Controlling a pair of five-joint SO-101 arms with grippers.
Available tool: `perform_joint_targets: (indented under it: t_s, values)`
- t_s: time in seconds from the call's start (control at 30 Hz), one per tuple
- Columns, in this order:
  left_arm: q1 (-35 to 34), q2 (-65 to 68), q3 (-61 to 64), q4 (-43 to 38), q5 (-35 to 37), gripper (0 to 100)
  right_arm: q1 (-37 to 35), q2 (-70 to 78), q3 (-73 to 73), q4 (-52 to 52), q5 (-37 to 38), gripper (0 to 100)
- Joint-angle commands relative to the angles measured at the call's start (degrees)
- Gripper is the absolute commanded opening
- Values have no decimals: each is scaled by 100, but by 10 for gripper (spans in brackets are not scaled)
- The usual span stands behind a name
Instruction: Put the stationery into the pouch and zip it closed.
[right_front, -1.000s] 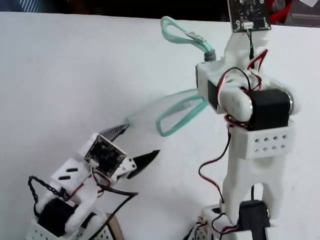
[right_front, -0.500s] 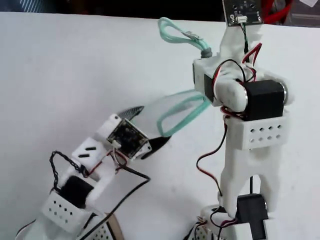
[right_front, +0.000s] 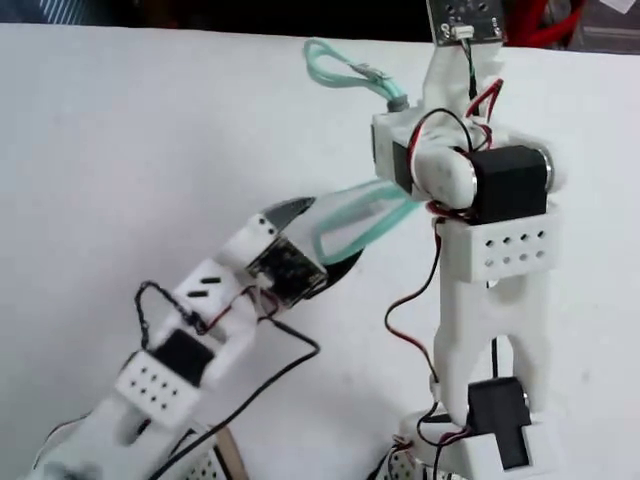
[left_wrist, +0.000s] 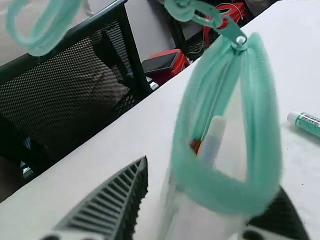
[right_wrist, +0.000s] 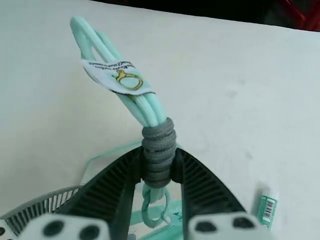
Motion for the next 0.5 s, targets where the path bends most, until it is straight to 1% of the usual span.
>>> perform_joint_targets:
  t_s: [0.0, 0.1, 0.17, 0.33, 0.37, 0.4, 0.47]
  values:
    - [48, 312, -62, -519, -62, 299, -40, -4, -255, -136, -62, 17]
    - [57, 312, -105, -536, -70, 295, 13, 57, -492, -119, -62, 18]
    - [40, 338, -229, -422, -70, 259, 13, 101, -686, -110, -62, 18]
    - [57, 321, -598, -246, -35, 42, 13, 409, -1011, -84, -62, 19]
    - [66, 321, -668, -246, -35, 15, 13, 453, -1029, -75, -62, 19]
    - [75, 321, -747, -237, -9, 28, 13, 479, -1029, -48, -62, 20]
    - [215, 312, -941, -44, 352, 51, 13, 497, -1029, -40, -62, 20]
